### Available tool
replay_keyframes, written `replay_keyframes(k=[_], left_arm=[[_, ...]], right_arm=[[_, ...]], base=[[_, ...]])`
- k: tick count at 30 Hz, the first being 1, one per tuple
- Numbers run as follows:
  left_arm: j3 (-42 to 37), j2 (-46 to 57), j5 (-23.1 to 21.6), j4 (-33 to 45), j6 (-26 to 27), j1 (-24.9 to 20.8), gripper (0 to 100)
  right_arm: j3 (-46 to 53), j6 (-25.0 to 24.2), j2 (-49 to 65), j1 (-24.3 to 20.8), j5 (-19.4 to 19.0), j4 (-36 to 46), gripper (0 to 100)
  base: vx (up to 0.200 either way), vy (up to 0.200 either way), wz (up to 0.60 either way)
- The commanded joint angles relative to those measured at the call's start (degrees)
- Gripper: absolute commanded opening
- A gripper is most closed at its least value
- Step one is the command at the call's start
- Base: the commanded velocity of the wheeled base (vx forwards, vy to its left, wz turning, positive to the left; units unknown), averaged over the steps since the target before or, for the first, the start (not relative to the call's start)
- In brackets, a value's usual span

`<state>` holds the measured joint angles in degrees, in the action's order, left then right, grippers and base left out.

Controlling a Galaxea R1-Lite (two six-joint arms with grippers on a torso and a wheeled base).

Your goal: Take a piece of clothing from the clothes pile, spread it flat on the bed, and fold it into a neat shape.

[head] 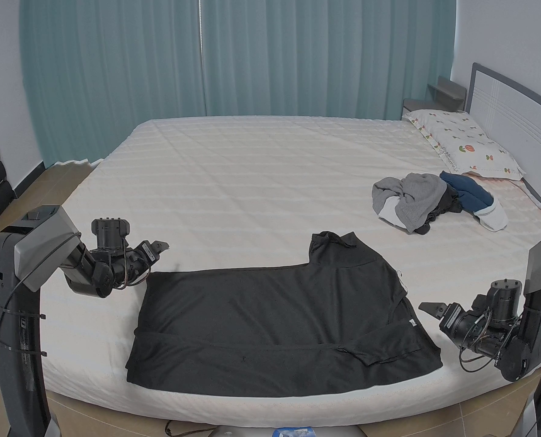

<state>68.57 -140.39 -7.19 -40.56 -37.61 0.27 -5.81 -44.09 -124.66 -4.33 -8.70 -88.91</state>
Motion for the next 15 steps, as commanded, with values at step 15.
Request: replay_keyframes(k=[15], left_arm=[[-0.98,-2.61,-0.28,-0.05,0.96,-0.44,100]], right_arm=[[3.62,-2.40,2.41,-0.15,0.44,-0.83,100]], base=[[0.000,0.000,0.00]])
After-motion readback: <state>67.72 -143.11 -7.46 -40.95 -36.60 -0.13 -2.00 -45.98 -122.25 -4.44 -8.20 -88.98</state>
